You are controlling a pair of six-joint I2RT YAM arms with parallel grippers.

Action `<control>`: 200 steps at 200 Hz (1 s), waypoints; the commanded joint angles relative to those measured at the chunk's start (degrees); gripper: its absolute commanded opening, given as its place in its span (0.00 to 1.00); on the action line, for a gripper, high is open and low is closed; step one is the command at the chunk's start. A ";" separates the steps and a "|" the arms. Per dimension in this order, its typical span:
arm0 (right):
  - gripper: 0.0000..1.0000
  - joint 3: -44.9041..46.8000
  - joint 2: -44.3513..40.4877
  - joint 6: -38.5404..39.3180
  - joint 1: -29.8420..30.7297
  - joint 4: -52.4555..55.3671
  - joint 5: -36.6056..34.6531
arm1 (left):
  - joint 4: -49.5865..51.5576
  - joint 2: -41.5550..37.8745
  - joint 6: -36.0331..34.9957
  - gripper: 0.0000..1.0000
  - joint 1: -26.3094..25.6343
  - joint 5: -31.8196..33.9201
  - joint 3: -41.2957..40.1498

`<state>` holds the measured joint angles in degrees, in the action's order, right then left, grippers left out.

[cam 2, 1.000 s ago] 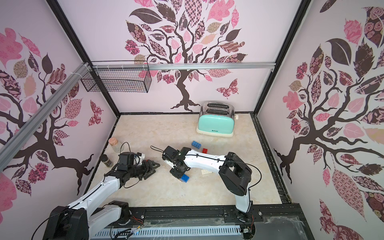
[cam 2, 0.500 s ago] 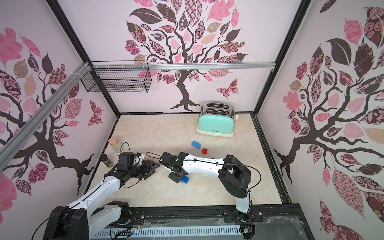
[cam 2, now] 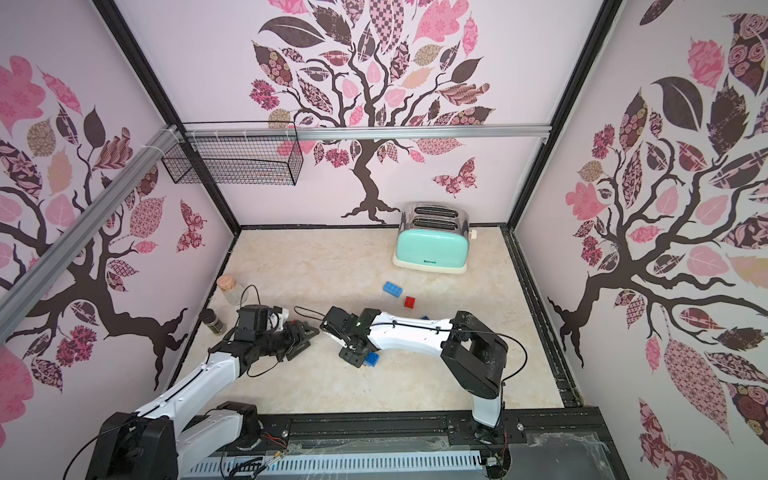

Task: Assemble a heart with lego
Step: Assemble the lego brick with the lego brick, then pick up the lego brick from the center of the board.

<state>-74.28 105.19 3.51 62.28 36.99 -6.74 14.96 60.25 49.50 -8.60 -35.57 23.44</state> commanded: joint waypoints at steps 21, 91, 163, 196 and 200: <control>0.29 1.54 -0.17 2.10 -1.10 5.04 3.23 | 0.60 -0.84 -1.12 0.59 0.30 0.19 0.38; 0.56 -1.63 -5.74 4.23 -2.40 3.52 8.91 | -0.62 0.06 -1.86 0.59 0.21 -3.96 0.67; 0.81 6.07 -13.07 -1.66 -15.92 3.28 8.09 | -1.11 1.54 -2.32 0.59 -1.15 -4.33 1.56; 0.99 10.73 -12.75 -6.23 -22.66 0.26 11.93 | -2.20 3.20 -2.45 0.59 -1.61 -4.68 1.79; 0.99 11.21 -12.73 -6.68 -23.19 -0.56 12.42 | -2.34 3.21 -2.48 0.59 -1.76 -4.68 1.74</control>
<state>-65.54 92.55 1.37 40.51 37.60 2.44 14.48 62.94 47.97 -9.82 -39.53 23.92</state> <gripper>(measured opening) 0.991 0.593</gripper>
